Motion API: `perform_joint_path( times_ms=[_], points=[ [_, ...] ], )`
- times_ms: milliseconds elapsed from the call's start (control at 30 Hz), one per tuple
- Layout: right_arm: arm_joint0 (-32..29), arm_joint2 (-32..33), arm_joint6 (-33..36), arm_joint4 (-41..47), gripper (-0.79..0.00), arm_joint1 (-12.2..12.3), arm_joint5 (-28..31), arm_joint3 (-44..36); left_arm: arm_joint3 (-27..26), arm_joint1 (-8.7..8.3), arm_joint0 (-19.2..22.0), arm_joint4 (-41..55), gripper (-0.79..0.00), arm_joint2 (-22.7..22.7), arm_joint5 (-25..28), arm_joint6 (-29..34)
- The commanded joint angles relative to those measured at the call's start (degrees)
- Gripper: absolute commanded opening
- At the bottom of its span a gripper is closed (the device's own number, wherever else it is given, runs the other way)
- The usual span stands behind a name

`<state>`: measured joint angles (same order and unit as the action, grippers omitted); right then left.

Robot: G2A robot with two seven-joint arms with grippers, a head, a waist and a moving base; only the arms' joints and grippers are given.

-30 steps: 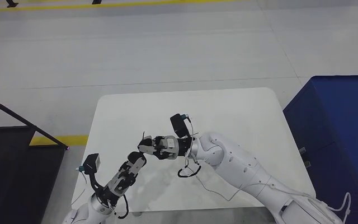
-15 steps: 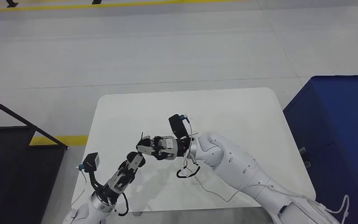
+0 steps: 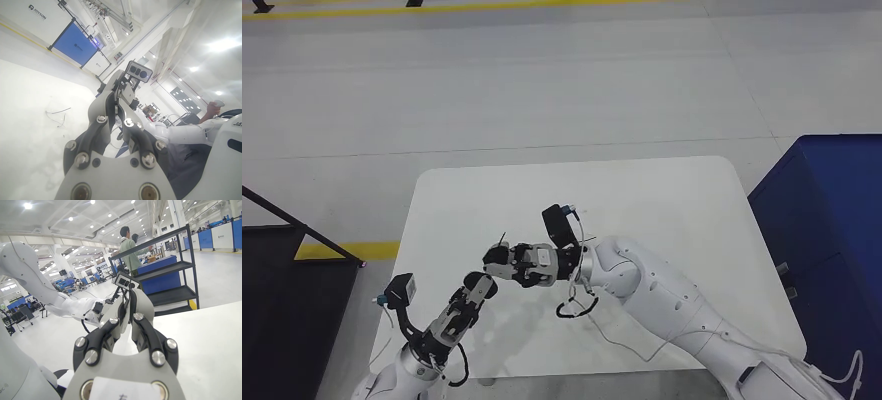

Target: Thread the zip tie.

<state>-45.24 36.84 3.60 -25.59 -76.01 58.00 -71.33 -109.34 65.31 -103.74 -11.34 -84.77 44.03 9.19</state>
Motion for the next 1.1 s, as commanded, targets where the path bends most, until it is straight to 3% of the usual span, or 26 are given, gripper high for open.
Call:
perform_joint_path(
  times_ms=[0, 200, 500, 600, 667, 733, 867, 933, 1067],
  points=[
    [-0.27, 0.70, -0.04, -0.08, 0.000, 0.12, 0.00, -0.15, 0.03, 0.00, -0.09, -0.18, -0.785, -0.01, 0.15, -0.01],
    [-1.53, 4.75, -1.41, -1.60, 0.000, 1.30, 0.00, -3.27, 0.08, 0.12, -0.40, -1.83, -0.785, -0.71, -1.36, -1.69],
    [-2.15, 4.92, -1.05, -1.30, 0.000, 1.34, -1.70, -3.04, 0.08, 0.12, -0.40, -1.83, -0.785, -0.71, -1.36, -1.69],
    [-4.14, 6.62, 0.72, 7.03, 0.000, 1.89, -4.46, -1.56, -0.64, 0.13, 0.36, -4.86, -0.785, -1.95, -1.60, -2.95],
    [-5.23, 7.10, 7.08, 19.60, 0.000, 2.53, -6.92, -0.08, -2.11, 0.56, 0.80, -15.99, -0.785, -4.53, -1.50, -11.13],
    [-5.92, 7.99, 16.17, 31.44, 0.000, 3.61, -8.38, -0.33, -3.65, 1.35, 0.98, -34.14, -0.785, -5.78, -4.02, -24.78],
    [-8.86, 11.57, 33.55, 52.06, 0.000, 6.02, -14.81, -3.89, -0.65, 2.52, 0.97, -62.07, -0.785, -0.80, -13.21, -48.92],
    [-10.32, 13.92, 39.87, 59.11, 0.000, 6.95, -15.81, -5.78, 0.84, 2.68, 1.13, -64.95, -0.785, 0.73, -14.44, -52.44],
    [-10.56, 14.28, 40.57, 59.99, 0.000, 7.06, -15.81, -6.00, 0.84, 2.68, 1.13, -64.95, -0.785, 0.73, -14.44, -52.44]
  ],
)
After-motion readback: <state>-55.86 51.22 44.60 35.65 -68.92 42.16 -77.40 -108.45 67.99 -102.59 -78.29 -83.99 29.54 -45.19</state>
